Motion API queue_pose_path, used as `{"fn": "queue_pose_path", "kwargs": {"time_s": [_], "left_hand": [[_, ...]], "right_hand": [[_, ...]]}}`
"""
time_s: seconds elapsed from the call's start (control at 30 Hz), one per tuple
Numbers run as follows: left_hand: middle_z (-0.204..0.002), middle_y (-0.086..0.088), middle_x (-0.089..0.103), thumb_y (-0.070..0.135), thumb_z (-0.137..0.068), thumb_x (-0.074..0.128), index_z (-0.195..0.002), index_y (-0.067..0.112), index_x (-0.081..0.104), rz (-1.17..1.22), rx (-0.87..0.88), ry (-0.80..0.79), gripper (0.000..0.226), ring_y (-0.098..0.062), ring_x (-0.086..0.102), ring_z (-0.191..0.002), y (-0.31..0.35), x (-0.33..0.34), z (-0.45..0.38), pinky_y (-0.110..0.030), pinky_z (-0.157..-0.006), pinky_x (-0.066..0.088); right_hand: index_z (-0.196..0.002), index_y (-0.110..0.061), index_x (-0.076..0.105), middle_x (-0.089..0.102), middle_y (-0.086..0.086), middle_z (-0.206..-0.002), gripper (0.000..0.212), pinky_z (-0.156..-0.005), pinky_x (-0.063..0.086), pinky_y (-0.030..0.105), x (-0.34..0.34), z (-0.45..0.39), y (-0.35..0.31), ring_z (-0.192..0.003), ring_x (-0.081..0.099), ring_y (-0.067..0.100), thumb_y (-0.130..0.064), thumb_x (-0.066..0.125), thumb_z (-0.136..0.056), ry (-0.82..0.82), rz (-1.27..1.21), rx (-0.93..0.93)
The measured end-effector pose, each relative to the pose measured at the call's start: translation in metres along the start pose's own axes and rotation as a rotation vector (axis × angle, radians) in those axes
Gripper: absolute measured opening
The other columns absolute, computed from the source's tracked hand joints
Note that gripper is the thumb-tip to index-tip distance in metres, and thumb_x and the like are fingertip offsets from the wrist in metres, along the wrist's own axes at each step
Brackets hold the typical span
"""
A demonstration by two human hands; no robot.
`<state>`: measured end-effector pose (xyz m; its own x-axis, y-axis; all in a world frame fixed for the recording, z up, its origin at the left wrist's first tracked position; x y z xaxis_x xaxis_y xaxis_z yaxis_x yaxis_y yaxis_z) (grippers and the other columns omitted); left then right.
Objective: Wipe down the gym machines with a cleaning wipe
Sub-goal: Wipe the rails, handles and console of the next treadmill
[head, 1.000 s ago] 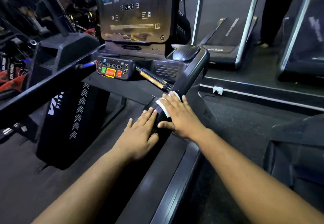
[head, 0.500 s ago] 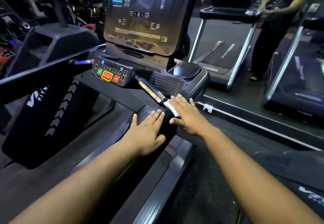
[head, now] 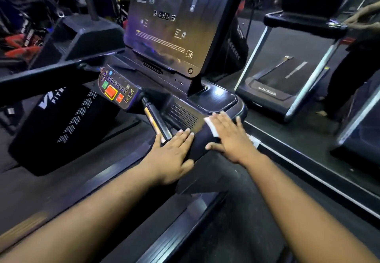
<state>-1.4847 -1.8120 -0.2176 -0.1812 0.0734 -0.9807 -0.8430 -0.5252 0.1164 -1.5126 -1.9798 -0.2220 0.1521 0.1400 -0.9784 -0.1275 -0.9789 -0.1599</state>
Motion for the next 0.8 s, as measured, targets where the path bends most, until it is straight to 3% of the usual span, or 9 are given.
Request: {"fn": "queue_pose_path", "kwargs": {"time_s": [0.1, 0.17, 0.3, 0.5, 0.6, 0.73, 0.8], "left_hand": [[-0.169, 0.011, -0.016, 0.049, -0.103, 0.033, -0.162, 0.026, -0.01, 0.015, -0.024, 0.018, 0.077, -0.005, -0.015, -0.154, 0.006, -0.001, -0.011, -0.059, -0.123, -0.01], [-0.168, 0.011, -0.017, 0.053, -0.102, 0.03, -0.162, 0.028, -0.011, 0.012, -0.037, 0.023, 0.078, -0.005, -0.015, -0.154, 0.005, 0.002, -0.016, -0.059, -0.123, -0.011], [-0.168, 0.011, -0.019, 0.066, -0.082, 0.008, -0.161, 0.028, -0.013, -0.01, -0.042, 0.018, 0.09, -0.006, -0.016, -0.154, 0.009, 0.0, -0.024, -0.059, -0.123, -0.009], [-0.168, 0.012, -0.017, 0.064, -0.083, 0.006, -0.162, 0.029, -0.012, -0.001, -0.04, 0.031, 0.088, -0.006, -0.016, -0.154, 0.012, -0.001, -0.028, -0.057, -0.124, -0.007], [-0.169, 0.011, -0.016, 0.058, -0.092, 0.02, -0.162, 0.027, -0.009, 0.0, -0.031, 0.036, 0.083, -0.006, -0.015, -0.155, 0.012, -0.002, -0.03, -0.057, -0.124, -0.005], [-0.169, 0.011, -0.015, 0.052, -0.104, 0.033, -0.163, 0.026, -0.006, 0.017, -0.01, 0.037, 0.075, -0.007, -0.014, -0.155, 0.013, -0.002, -0.028, -0.057, -0.125, -0.003], [-0.169, 0.011, -0.016, 0.045, -0.106, 0.036, -0.163, 0.027, -0.005, 0.018, 0.011, 0.033, 0.072, -0.006, -0.015, -0.154, 0.015, -0.003, -0.025, -0.056, -0.125, -0.004]], "right_hand": [[-0.162, -0.024, 0.006, -0.003, -0.001, -0.171, 0.13, -0.123, -0.001, 0.06, -0.004, -0.005, 0.014, -0.156, -0.009, 0.017, -0.103, -0.006, -0.059, -0.013, -0.001, 0.028], [-0.163, -0.021, 0.001, -0.008, 0.001, -0.17, 0.133, -0.124, -0.006, 0.056, 0.005, 0.006, -0.01, -0.156, -0.012, 0.019, -0.102, -0.005, -0.057, -0.041, 0.007, -0.063], [-0.163, -0.02, 0.004, -0.001, -0.002, -0.17, 0.128, -0.123, -0.004, 0.06, 0.009, 0.012, -0.013, -0.155, -0.011, 0.015, -0.101, 0.0, -0.064, -0.007, 0.05, -0.172], [-0.163, -0.02, 0.006, 0.003, 0.001, -0.171, 0.132, -0.123, -0.002, 0.061, -0.011, -0.024, 0.089, -0.157, -0.005, 0.018, -0.103, -0.004, -0.06, 0.063, -0.115, 0.194], [-0.162, -0.015, 0.008, 0.004, 0.006, -0.17, 0.135, -0.123, -0.001, 0.061, -0.005, -0.017, 0.059, -0.157, -0.004, 0.023, -0.102, -0.004, -0.06, 0.113, -0.16, 0.22], [-0.163, -0.015, 0.006, -0.004, 0.004, -0.171, 0.124, -0.123, -0.008, 0.058, 0.025, 0.033, -0.034, -0.156, -0.015, 0.024, -0.096, 0.004, -0.07, 0.2, -0.299, -0.017], [-0.162, -0.01, 0.002, -0.011, 0.006, -0.17, 0.127, -0.123, -0.008, 0.057, 0.039, 0.048, -0.049, -0.155, -0.016, 0.027, -0.096, 0.009, -0.069, 0.259, -0.286, -0.068]]}}
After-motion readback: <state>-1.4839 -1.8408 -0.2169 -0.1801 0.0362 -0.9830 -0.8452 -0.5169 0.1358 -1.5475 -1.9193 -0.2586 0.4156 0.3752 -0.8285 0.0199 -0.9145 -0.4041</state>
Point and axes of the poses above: each hand's wrist, its own z-axis away from the middle knuckle, its own x-axis out of the palm, y = z × x, the point moved 10 cm from there along -z, towards the middle knuckle
